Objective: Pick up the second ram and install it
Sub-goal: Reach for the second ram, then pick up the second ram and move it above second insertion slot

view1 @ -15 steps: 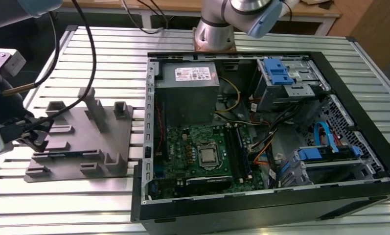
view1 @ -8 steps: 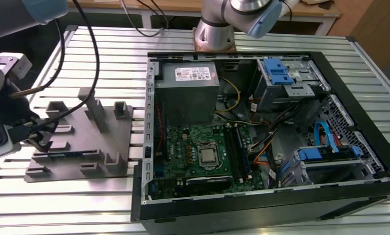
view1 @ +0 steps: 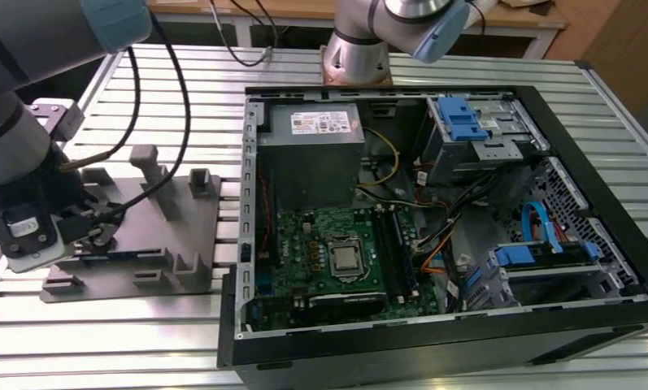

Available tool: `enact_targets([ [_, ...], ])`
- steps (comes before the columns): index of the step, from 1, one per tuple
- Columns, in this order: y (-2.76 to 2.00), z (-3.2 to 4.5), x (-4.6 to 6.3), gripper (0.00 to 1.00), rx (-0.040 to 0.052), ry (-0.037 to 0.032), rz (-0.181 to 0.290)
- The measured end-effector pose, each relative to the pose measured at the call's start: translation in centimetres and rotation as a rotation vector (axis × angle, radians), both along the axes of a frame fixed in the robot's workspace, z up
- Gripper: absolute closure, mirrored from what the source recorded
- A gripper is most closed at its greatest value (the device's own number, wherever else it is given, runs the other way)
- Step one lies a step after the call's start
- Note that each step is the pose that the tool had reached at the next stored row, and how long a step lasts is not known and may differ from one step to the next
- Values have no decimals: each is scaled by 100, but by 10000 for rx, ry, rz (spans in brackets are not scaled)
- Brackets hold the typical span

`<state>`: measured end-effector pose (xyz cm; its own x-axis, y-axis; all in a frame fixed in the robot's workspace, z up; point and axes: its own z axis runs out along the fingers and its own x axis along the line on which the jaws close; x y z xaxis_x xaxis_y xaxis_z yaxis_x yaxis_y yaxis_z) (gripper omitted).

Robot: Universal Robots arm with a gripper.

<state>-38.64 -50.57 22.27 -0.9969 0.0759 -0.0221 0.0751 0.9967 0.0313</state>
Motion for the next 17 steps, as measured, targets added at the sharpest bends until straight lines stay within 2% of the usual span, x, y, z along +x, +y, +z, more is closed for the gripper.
enact_targets([
  [1, 16, -18, 22, 89, -1, 10, 0],
  [3, 80, -44, 27, 89, -3, 13, -2],
  [17, 85, -53, 28, 89, -11, 13, 0],
])
